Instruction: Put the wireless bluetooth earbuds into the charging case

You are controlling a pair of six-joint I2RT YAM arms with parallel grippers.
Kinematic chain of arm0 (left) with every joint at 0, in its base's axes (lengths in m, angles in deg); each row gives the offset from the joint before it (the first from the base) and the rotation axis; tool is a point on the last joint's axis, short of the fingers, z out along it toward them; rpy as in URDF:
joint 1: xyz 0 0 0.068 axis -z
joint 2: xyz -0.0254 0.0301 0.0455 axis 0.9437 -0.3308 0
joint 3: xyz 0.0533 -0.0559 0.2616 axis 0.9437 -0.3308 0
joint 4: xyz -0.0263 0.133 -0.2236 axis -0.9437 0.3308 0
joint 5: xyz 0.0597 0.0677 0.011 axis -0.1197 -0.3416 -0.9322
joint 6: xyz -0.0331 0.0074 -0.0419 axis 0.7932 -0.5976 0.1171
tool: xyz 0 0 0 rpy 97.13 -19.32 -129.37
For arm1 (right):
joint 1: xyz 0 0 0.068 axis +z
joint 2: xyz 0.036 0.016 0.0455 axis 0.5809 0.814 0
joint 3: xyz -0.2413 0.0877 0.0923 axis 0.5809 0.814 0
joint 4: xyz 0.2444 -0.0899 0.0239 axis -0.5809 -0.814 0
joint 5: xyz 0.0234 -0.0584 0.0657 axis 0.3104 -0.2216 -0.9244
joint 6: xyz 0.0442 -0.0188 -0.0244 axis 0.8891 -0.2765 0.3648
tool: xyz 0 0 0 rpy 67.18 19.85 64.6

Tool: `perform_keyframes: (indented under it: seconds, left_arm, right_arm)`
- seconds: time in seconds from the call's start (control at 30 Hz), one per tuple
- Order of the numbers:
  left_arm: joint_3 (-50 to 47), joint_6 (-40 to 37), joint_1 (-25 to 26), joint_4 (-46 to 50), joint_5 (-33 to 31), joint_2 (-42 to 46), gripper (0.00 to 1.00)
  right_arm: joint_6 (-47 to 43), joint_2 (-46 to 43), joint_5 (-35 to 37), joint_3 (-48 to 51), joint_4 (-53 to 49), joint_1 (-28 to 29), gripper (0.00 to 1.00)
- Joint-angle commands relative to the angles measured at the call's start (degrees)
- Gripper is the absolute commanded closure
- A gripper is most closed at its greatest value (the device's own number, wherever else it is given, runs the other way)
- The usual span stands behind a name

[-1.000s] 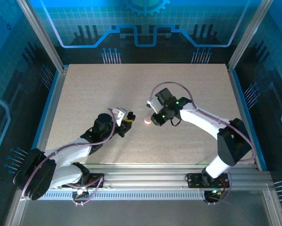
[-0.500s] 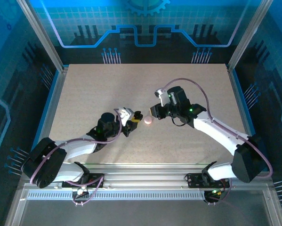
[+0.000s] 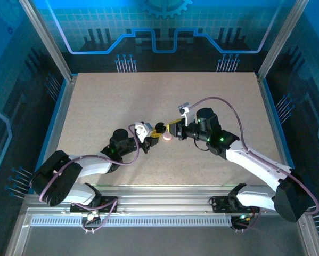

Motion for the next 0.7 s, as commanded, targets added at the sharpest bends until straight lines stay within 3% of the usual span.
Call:
perform_keyframes:
  seconds: [0.0,0.67]
  left_arm:
    - [-0.78,-0.08,0.50,-4.49,1.23,0.34,0.82]
    - [-0.60,2.02,0.47,-4.59,1.05,1.75,0.82]
  right_arm:
    - [1.49,-1.30,2.25,2.73,7.82,1.39,0.77]
    - [3.08,5.82,2.39,1.93,17.03,2.85,0.77]
